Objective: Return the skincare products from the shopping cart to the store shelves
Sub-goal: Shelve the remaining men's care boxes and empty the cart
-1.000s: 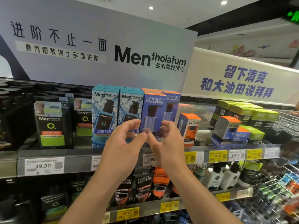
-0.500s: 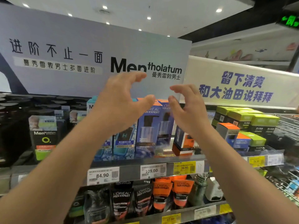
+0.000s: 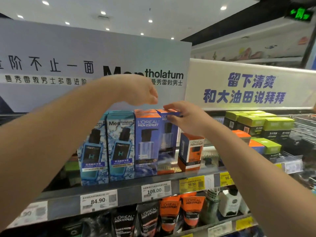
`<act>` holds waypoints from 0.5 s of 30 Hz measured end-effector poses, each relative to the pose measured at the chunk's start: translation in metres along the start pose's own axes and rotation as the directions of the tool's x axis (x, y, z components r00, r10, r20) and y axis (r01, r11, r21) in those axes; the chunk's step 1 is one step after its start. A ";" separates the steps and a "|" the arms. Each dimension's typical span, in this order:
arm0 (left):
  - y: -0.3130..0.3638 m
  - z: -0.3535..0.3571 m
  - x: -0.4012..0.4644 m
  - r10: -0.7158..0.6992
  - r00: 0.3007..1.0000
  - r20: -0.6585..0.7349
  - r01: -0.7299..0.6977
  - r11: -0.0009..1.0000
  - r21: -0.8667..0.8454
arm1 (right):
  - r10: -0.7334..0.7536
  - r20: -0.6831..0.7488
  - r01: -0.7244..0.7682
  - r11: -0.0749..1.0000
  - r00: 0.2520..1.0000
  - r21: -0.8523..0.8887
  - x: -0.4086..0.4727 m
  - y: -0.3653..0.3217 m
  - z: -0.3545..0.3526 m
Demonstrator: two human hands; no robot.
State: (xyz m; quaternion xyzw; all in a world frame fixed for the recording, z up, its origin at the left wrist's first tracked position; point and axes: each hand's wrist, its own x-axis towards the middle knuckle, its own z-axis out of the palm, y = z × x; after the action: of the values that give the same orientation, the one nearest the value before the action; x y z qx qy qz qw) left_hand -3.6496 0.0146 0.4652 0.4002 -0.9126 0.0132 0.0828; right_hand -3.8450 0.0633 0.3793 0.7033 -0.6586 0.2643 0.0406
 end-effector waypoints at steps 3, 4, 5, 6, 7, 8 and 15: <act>0.001 0.006 0.010 0.022 0.998 0.064 -0.029 0.992 0.119 | -0.002 -0.022 0.003 0.999 1.000 0.036 -0.002 0.001 0.001; 0.001 0.008 0.013 0.025 0.997 0.074 -0.035 0.990 0.139 | 0.000 -0.029 0.001 0.999 1.000 0.044 -0.002 0.001 0.002; 0.000 0.009 0.016 0.025 0.996 0.084 -0.037 0.988 0.151 | 0.002 -0.037 -0.001 0.999 0.999 0.045 -0.002 0.001 0.002; -0.001 0.011 0.018 0.021 0.995 0.094 -0.035 0.987 0.159 | 0.004 -0.044 -0.003 0.999 0.999 0.041 -0.002 0.001 0.003; -0.002 0.012 0.021 0.014 0.995 0.102 -0.031 0.986 0.165 | 0.005 -0.051 -0.003 0.999 0.999 0.033 -0.002 0.002 0.003; -0.003 0.013 0.023 0.006 0.994 0.110 -0.025 0.985 0.171 | 0.003 -0.059 -0.002 1.000 0.998 0.025 -0.002 0.001 0.003; -0.009 0.015 0.027 0.015 0.995 0.098 -0.031 0.986 0.165 | 0.030 -0.092 -0.025 0.998 0.995 0.056 0.000 0.003 0.009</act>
State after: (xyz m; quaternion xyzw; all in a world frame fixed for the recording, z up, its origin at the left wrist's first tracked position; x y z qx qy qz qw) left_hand -3.6632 -0.0129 0.4544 0.3955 -0.9157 0.0710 0.0050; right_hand -3.8447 0.0595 0.3711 0.6820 -0.6582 0.3152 0.0480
